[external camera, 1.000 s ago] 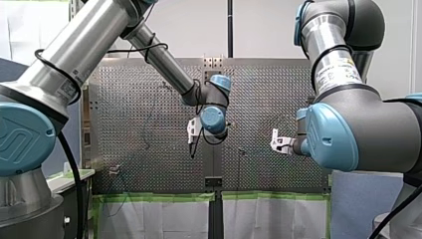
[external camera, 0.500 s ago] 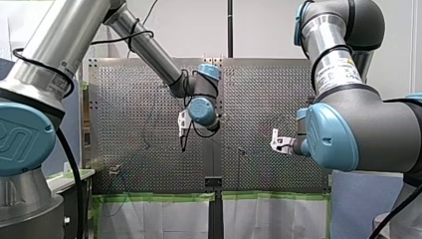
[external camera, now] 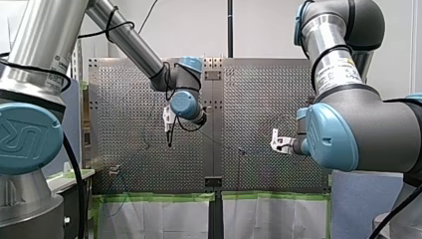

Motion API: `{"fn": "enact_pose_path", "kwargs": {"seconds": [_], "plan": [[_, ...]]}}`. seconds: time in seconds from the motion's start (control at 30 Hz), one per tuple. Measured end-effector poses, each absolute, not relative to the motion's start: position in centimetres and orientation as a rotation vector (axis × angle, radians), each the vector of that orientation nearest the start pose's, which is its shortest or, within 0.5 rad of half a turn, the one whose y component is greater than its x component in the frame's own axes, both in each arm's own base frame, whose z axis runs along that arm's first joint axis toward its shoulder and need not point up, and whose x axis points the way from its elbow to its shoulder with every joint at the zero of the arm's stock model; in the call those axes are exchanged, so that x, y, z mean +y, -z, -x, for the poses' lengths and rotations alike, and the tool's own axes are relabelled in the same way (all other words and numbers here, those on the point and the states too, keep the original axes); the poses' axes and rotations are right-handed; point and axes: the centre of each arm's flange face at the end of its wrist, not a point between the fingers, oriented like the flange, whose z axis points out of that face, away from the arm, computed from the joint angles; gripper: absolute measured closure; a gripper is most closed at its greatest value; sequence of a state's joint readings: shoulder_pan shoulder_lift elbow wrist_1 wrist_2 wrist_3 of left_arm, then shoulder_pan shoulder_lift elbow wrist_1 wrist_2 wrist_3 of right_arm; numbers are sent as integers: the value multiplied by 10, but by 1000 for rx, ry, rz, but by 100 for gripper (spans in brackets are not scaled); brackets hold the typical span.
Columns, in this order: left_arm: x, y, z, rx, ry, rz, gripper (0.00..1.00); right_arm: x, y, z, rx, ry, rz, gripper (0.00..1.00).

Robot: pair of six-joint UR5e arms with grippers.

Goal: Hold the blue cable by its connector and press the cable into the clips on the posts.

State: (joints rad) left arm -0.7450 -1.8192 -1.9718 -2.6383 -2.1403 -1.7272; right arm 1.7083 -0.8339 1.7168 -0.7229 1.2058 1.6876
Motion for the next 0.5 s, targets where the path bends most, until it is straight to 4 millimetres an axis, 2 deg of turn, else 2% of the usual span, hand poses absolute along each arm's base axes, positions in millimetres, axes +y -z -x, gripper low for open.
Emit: {"fn": "enact_pose_path", "kwargs": {"seconds": [0.17, 0.37, 0.5], "plan": [[-369, -226, -289, 1709, 146, -83, 0, -583, -67, -249, -1185, -1561, -1664, 100], [-347, -228, -276, 1708, 87, -90, 0, -586, -93, -244, -1168, -1546, -1636, 100], [-336, -216, -270, 1727, 35, -117, 0, -590, -117, -239, -1145, -1532, -1601, 100]]}}
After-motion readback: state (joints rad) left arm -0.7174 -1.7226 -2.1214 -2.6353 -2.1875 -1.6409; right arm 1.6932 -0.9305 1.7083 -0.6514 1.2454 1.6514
